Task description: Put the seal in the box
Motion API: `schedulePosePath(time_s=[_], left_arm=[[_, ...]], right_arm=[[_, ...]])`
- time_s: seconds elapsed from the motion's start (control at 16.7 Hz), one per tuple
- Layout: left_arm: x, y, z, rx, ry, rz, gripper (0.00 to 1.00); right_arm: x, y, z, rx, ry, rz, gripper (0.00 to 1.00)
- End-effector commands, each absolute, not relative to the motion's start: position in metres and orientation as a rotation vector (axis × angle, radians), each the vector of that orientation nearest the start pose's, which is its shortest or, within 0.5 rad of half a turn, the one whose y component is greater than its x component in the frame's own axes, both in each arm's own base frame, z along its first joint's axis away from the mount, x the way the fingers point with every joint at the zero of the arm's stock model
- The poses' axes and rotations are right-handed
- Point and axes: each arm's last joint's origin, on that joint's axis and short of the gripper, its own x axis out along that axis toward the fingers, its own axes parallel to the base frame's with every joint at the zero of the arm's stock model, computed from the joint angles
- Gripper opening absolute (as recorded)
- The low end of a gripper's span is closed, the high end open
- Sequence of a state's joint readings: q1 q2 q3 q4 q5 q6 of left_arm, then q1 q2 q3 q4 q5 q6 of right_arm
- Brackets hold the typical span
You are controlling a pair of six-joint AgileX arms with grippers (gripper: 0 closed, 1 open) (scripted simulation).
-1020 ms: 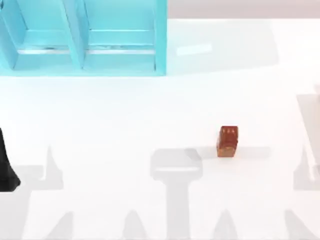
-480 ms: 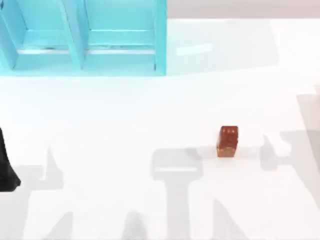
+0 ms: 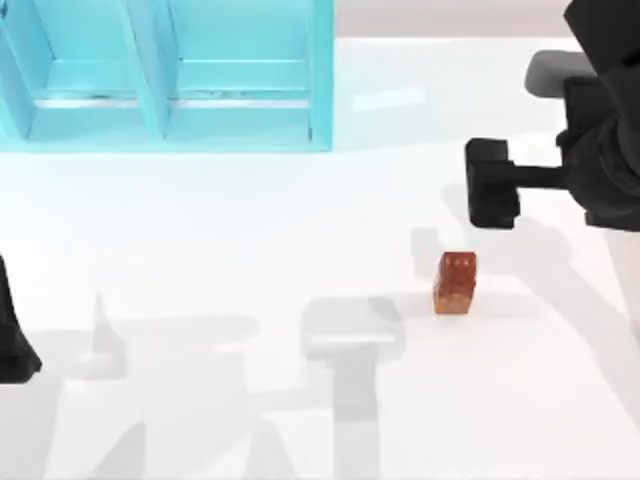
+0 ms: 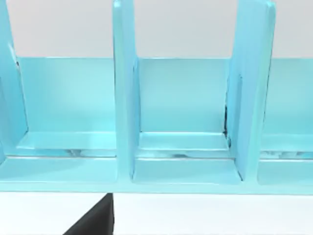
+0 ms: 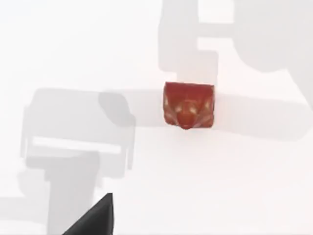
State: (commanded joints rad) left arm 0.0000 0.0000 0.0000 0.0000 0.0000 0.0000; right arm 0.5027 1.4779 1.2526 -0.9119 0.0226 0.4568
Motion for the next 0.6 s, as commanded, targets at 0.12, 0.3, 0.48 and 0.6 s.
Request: schedulePosePath(time_s=[0.12,0.3,0.48,0.6], left_arm=[[0.106,-0.001,0.16,0.0,0.0,0.0,1.0],[0.106,-0.001,0.16,0.0,0.0,0.0,1.0],[0.106,-0.001,0.16,0.0,0.0,0.0,1.0],[0.106,-0.001,0.16,0.0,0.0,0.0,1.0]], right_arm=[[0.285,0.167,0.263,0.064,1.309,0.12,1.0],[0.316,0.19,0.244,0.027,1.454,0.055,1.0],[0.339,0.202,0.228,0.011,1.539,0.01,1.0],[0.347,0.205,0.223,0.008,1.566,-0.005,1.0]])
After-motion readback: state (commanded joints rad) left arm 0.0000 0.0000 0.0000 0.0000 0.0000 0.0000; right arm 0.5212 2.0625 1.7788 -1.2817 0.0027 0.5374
